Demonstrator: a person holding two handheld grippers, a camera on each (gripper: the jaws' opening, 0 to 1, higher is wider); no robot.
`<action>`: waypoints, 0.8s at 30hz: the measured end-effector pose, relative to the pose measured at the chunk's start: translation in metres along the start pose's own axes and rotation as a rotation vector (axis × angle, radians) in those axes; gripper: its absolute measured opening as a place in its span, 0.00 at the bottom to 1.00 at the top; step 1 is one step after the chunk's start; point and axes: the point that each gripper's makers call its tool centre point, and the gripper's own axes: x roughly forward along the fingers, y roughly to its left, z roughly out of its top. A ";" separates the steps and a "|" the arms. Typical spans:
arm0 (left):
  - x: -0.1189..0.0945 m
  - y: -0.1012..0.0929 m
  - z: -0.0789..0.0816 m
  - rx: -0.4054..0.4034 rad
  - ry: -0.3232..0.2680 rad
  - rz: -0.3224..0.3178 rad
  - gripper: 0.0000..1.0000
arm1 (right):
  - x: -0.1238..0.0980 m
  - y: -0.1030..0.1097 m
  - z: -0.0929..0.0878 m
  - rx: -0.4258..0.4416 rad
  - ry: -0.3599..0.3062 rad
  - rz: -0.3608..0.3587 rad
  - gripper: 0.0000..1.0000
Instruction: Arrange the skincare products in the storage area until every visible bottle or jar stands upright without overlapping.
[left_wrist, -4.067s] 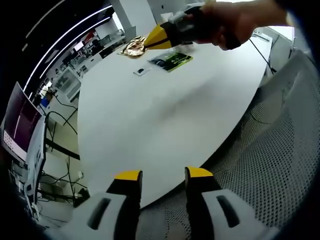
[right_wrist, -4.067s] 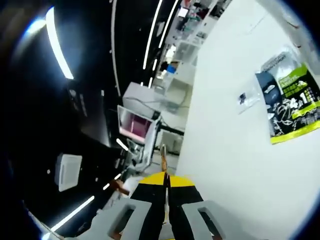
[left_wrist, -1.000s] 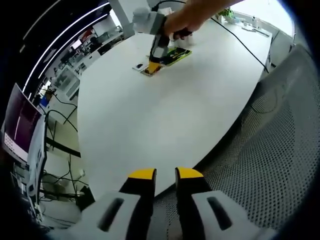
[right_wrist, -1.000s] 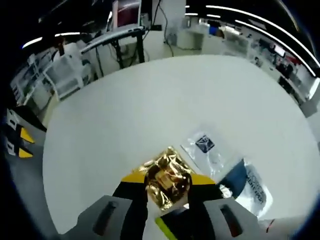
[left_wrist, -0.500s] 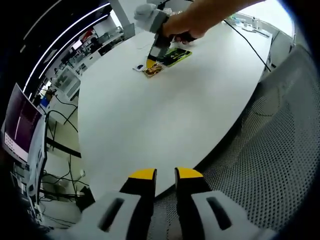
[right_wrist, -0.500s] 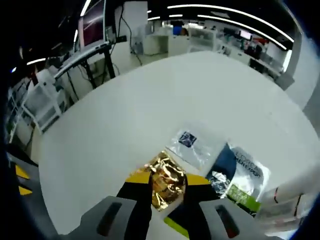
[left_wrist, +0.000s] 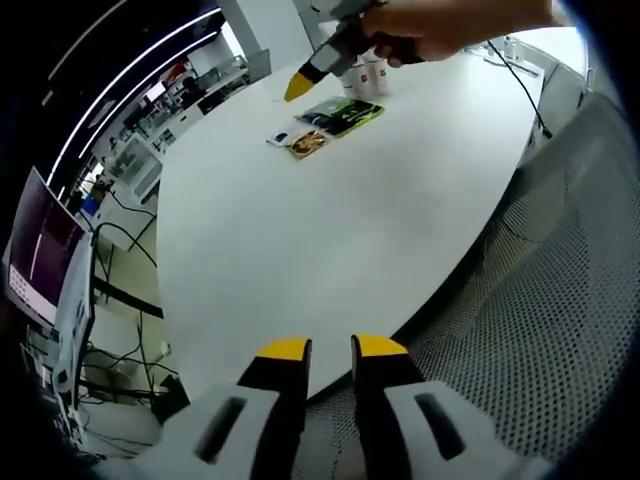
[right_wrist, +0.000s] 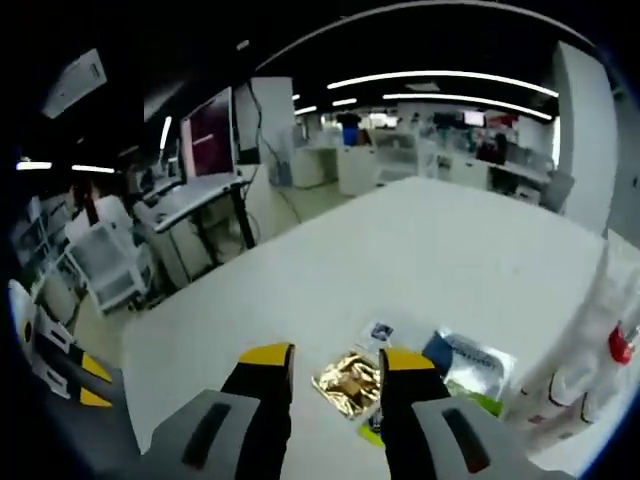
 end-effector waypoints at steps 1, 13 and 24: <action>0.000 0.000 0.001 -0.002 -0.004 0.000 0.19 | -0.010 0.010 0.003 0.002 -0.030 0.024 0.42; 0.000 0.003 0.015 -0.055 -0.100 0.004 0.22 | -0.073 0.068 0.010 -0.007 -0.138 0.146 0.61; -0.018 0.006 0.052 -0.187 -0.336 -0.019 0.25 | -0.126 0.103 0.029 0.032 -0.299 0.164 0.62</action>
